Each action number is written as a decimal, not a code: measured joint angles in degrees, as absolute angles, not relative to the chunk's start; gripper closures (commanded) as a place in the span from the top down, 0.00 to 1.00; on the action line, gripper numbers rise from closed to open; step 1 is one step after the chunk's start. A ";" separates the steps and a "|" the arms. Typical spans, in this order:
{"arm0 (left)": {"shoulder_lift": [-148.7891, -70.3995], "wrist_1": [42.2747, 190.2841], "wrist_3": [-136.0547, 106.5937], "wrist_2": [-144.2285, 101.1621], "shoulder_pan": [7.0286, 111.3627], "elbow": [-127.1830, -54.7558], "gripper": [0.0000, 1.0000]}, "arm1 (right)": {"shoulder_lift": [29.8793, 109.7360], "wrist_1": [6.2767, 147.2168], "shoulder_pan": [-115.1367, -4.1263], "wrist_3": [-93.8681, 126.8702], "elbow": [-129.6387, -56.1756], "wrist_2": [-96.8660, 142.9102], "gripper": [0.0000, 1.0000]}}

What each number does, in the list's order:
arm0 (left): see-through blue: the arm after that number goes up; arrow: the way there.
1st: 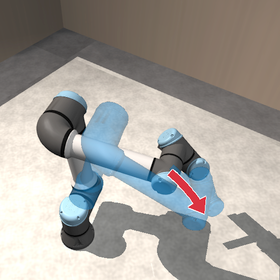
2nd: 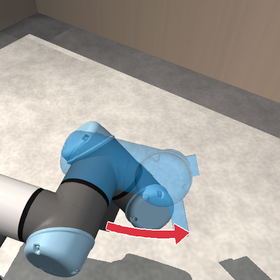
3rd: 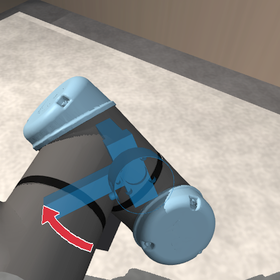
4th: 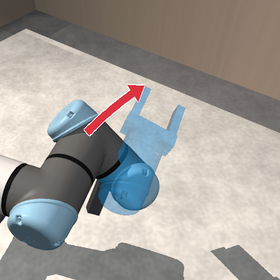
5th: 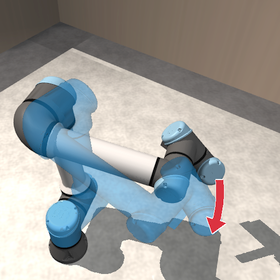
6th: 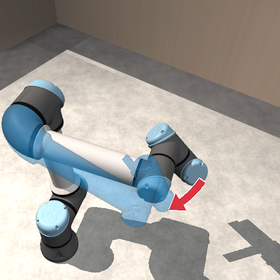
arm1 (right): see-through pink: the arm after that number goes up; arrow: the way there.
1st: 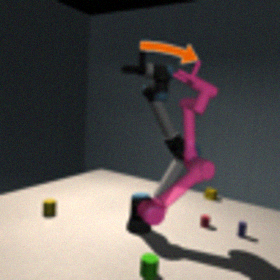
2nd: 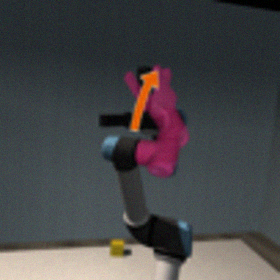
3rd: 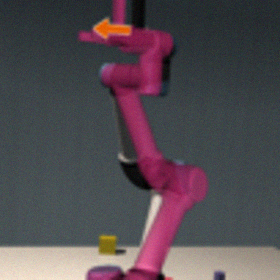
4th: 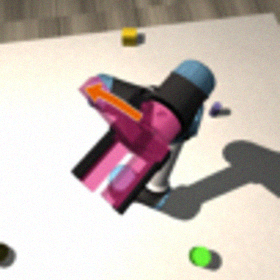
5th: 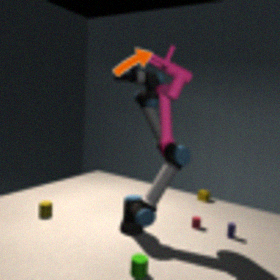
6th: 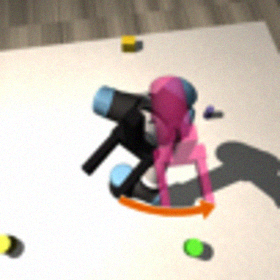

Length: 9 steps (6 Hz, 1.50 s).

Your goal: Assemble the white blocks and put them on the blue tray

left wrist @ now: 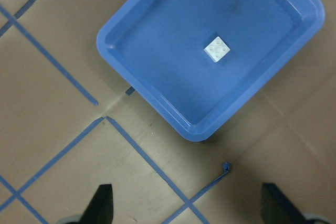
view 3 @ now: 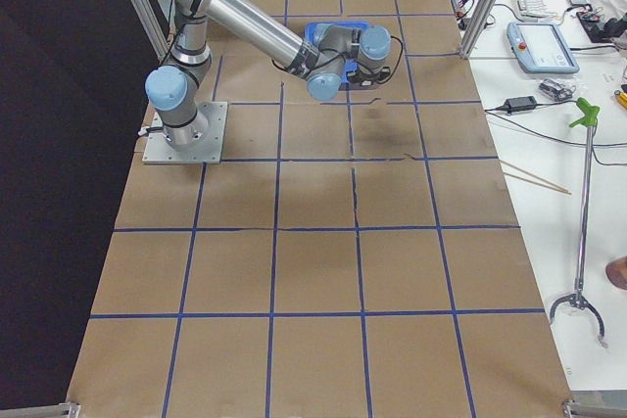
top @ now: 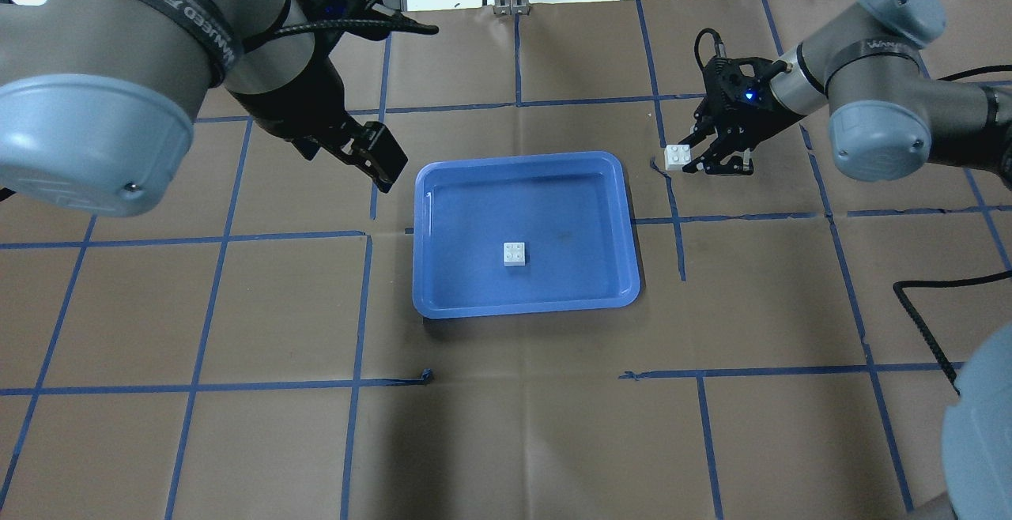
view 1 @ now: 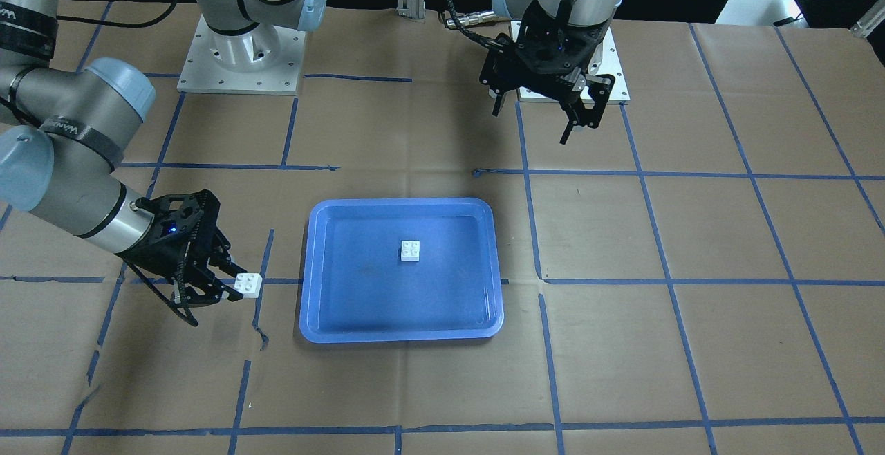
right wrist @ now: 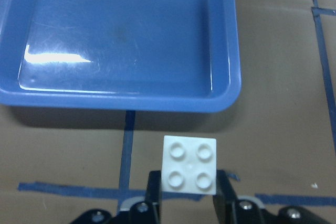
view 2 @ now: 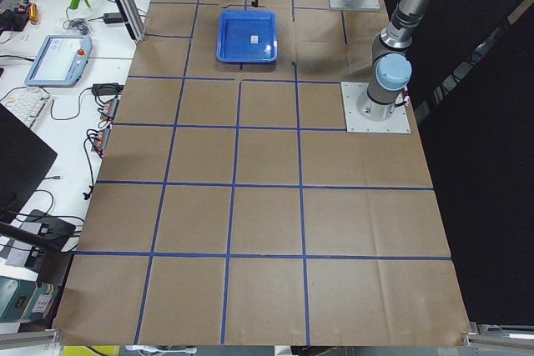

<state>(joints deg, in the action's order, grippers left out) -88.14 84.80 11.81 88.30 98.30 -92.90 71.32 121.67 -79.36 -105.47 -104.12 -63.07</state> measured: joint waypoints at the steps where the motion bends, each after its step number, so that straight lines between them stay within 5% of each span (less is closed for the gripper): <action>1: -87.97 84.61 3.72 88.29 97.95 -92.44 0.99 | 71.55 121.72 -82.85 -102.73 -104.17 -62.82 0.26; 9: -84.98 83.86 -4.95 88.43 93.70 -93.37 0.99 | 67.89 147.93 -95.15 -86.99 -118.75 -60.42 0.26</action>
<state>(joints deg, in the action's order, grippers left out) -84.98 83.86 -4.95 88.43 93.70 -93.37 67.89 147.93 -95.15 -86.99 -118.75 -60.42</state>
